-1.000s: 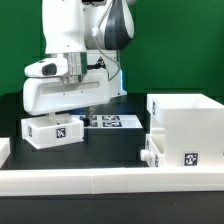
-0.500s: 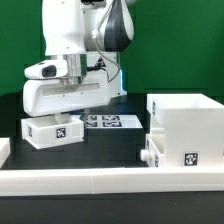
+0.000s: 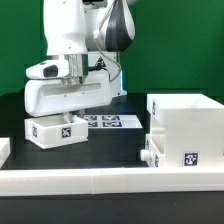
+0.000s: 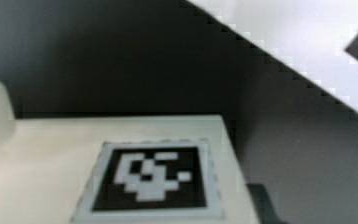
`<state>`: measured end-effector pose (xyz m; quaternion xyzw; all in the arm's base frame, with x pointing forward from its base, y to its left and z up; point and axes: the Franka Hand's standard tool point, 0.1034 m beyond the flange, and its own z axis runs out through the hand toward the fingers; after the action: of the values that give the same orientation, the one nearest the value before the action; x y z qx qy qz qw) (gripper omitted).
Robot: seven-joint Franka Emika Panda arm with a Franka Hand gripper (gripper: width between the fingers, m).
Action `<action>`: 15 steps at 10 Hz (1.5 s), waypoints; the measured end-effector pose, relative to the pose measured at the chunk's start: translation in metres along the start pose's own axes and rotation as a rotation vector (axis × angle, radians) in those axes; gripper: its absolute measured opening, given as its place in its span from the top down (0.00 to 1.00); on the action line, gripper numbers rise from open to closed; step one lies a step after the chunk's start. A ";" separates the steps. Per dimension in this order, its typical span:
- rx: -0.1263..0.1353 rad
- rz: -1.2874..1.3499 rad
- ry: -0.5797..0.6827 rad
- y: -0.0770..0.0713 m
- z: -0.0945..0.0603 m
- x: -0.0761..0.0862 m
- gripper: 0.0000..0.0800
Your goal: Assemble drawer
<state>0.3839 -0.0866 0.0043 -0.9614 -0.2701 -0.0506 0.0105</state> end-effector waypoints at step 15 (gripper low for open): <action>0.070 -0.407 -0.005 0.008 -0.034 0.105 0.95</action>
Offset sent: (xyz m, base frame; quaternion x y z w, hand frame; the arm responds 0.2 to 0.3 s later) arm 0.0378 0.0211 0.0193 0.0282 -0.0151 -0.0192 0.9993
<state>0.4740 -0.0402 0.0486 -0.8861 -0.4605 -0.0400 0.0330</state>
